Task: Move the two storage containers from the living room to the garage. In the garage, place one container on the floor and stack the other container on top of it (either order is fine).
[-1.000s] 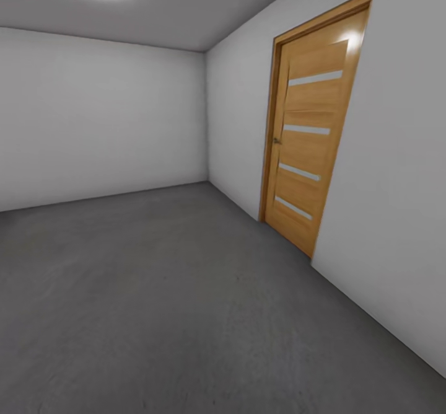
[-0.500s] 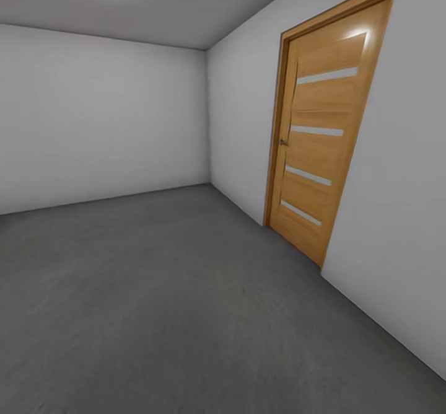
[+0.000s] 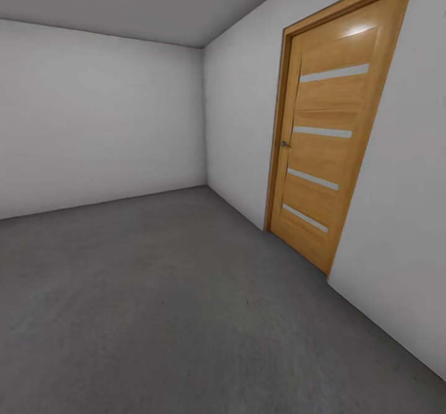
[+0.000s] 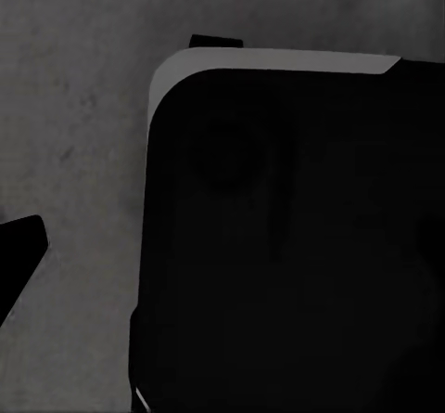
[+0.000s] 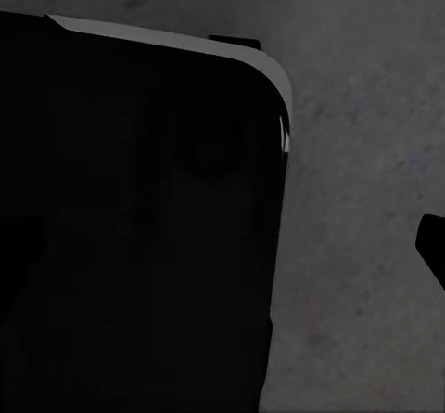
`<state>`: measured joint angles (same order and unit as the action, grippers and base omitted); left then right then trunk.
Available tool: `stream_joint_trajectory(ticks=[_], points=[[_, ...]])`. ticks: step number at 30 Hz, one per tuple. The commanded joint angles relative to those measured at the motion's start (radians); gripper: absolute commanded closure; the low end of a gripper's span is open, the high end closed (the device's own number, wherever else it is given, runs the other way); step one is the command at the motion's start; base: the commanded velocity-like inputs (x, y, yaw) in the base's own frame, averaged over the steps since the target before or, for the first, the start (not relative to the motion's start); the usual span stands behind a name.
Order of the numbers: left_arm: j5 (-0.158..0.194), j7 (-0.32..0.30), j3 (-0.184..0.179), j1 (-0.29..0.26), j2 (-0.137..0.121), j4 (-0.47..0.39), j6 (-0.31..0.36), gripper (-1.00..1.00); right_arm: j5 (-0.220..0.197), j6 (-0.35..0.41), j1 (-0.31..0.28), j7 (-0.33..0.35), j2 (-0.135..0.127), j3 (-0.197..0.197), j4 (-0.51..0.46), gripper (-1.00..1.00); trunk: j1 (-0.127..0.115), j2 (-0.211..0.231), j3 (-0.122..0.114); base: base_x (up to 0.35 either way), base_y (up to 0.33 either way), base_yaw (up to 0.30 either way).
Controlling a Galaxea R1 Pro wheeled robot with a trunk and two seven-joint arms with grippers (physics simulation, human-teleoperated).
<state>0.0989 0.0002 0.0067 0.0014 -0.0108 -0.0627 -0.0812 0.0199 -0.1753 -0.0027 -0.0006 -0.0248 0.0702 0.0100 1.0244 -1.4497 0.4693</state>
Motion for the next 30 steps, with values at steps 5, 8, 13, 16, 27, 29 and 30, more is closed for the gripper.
stream_joint_trajectory(ticks=[5, 8, 13, 16, 27, 29, 30], points=[[0.010, 0.000, -0.002, 0.000, 0.000, 0.000, -0.002, -1.00, 0.002, -0.007, -0.001, -0.001, 0.000, 0.006, 0.001, -1.00, 0.001, 0.000, 0.001, 0.322, 0.163, -0.237], [0.010, 0.000, -0.003, 0.000, 0.000, 0.000, -0.001, -1.00, 0.002, -0.008, -0.001, -0.001, 0.000, 0.006, 0.001, -1.00, 0.001, 0.000, 0.001, 0.323, 0.164, -0.241], [0.011, 0.000, -0.001, 0.000, 0.000, 0.000, -0.002, -1.00, 0.002, -0.011, 0.000, -0.001, 0.000, 0.006, 0.001, -1.00, 0.001, 0.000, 0.001, 0.322, 0.163, -0.242], [0.012, 0.000, 0.000, 0.000, 0.000, -0.001, -0.002, -1.00, 0.002, -0.011, 0.000, -0.001, 0.000, 0.006, 0.001, -1.00, 0.001, 0.000, 0.001, 0.322, 0.164, -0.242], [0.013, 0.000, 0.002, 0.000, 0.000, -0.002, -0.005, -1.00, 0.004, -0.012, -0.001, -0.001, 0.000, 0.006, 0.001, -1.00, 0.001, 0.000, 0.001, 0.322, 0.166, -0.242], [0.013, 0.000, 0.002, 0.000, 0.000, -0.002, -0.005, -1.00, 0.004, -0.012, -0.001, -0.001, 0.000, 0.006, 0.001, -1.00, 0.001, 0.000, 0.001, 0.320, 0.175, -0.242], [0.013, 0.000, 0.002, 0.000, 0.000, -0.002, -0.005, -1.00, 0.004, -0.012, -0.001, -0.001, 0.000, 0.007, 0.001, -1.00, 0.001, 0.000, 0.001, 0.318, 0.178, -0.243]])
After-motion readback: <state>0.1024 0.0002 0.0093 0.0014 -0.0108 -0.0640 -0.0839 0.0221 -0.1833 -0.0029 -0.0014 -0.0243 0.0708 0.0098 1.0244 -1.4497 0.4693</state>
